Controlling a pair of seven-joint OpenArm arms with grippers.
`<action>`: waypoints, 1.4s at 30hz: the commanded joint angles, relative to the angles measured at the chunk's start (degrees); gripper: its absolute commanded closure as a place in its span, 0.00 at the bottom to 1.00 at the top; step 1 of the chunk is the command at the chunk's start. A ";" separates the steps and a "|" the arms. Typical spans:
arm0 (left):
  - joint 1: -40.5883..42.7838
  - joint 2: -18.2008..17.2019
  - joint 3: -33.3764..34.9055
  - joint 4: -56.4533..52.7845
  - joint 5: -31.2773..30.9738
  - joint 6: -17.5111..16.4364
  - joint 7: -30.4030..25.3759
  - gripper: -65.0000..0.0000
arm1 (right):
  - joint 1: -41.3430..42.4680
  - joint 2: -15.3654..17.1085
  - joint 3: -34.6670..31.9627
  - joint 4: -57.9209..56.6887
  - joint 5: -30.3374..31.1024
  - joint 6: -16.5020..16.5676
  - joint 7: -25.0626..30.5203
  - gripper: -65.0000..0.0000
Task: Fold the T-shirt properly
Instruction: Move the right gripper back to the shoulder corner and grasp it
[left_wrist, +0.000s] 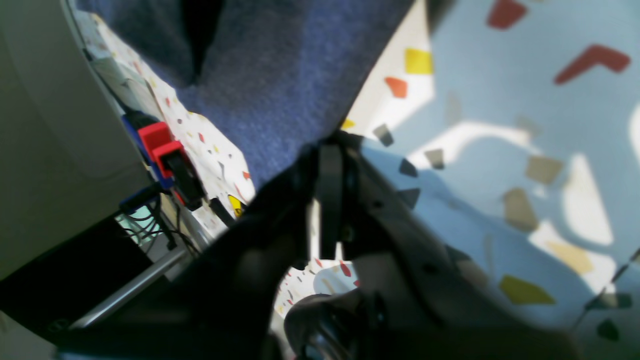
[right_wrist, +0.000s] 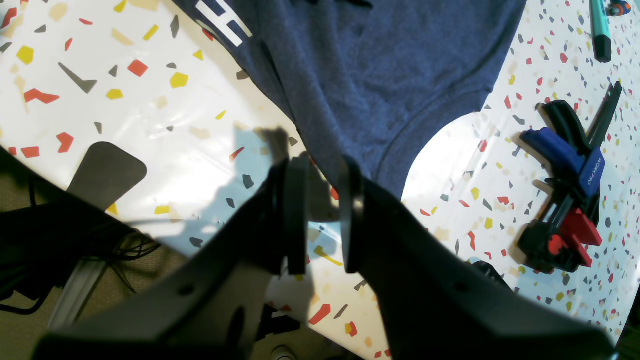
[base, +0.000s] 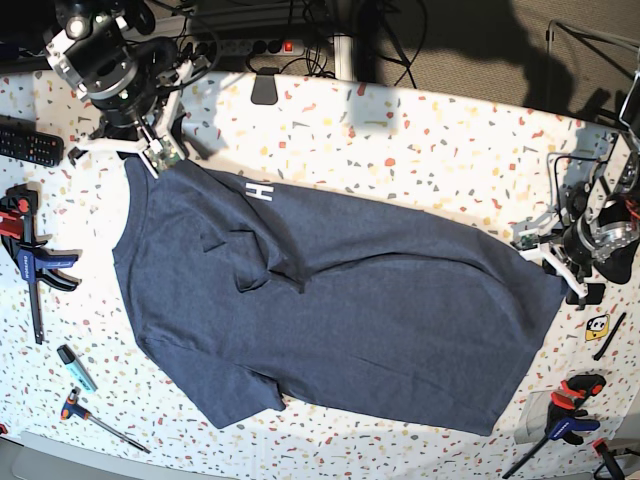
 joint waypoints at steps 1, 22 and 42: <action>-1.07 -0.81 -0.22 0.31 -0.94 -0.48 0.13 1.00 | -0.13 0.50 0.39 1.22 -0.15 -0.33 0.81 0.83; -0.31 0.79 -0.22 0.50 -20.04 -0.42 9.44 1.00 | -3.37 2.73 0.35 -4.81 -8.13 4.39 10.01 0.49; -0.33 0.90 -0.22 0.46 -21.51 -0.44 9.46 1.00 | 16.74 2.56 -12.94 -27.26 -14.05 2.86 9.18 0.49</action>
